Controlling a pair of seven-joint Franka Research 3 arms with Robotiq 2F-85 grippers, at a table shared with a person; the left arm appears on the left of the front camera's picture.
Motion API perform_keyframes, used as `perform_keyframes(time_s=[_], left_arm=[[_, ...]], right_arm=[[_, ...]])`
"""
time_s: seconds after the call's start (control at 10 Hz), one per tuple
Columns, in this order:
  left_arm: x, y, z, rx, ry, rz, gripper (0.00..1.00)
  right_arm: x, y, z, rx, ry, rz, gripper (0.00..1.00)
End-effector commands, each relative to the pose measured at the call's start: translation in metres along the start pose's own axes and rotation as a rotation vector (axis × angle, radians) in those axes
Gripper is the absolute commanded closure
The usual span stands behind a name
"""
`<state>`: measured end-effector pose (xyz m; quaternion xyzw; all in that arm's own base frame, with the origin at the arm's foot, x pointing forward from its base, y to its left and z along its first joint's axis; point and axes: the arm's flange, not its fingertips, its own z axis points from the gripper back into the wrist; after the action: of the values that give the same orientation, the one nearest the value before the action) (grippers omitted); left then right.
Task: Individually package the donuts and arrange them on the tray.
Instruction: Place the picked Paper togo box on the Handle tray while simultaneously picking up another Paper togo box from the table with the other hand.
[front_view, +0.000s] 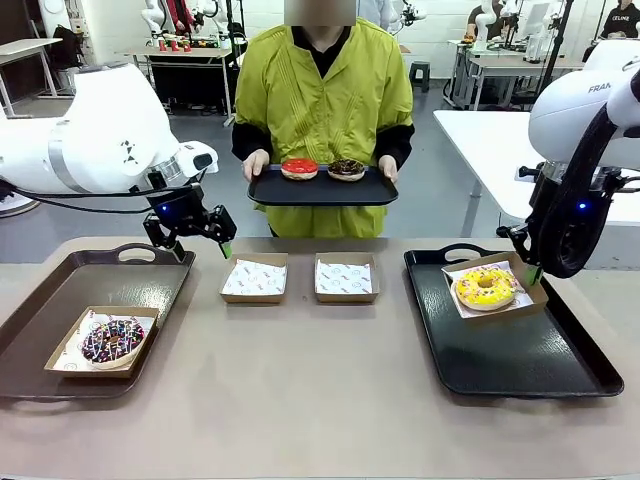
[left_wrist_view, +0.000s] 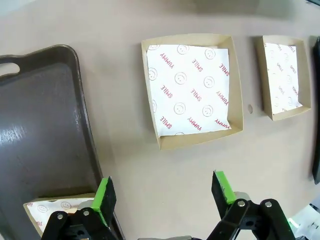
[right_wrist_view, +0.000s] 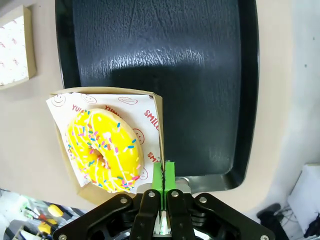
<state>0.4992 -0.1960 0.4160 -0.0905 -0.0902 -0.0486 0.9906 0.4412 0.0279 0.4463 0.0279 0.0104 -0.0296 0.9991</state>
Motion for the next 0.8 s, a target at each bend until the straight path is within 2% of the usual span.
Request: perform_keyframes(time_s=[0.0,0.4,0.7], left_arm=[[-0.001,0.008,0.008,0.004,0.006,0.008,0.00],[0.001,0.007,0.004,0.003,0.002,0.011,0.00],[0.024,-0.004,0.000,0.045,-0.033,0.012,0.00]], right_arm=[[-0.002,-0.002,0.001,0.025,0.007,0.015,0.99],[0.000,0.000,0.000,0.000,0.000,0.000,0.99],[-0.001,0.007,-0.026,0.049,-0.011,-0.013,0.99]])
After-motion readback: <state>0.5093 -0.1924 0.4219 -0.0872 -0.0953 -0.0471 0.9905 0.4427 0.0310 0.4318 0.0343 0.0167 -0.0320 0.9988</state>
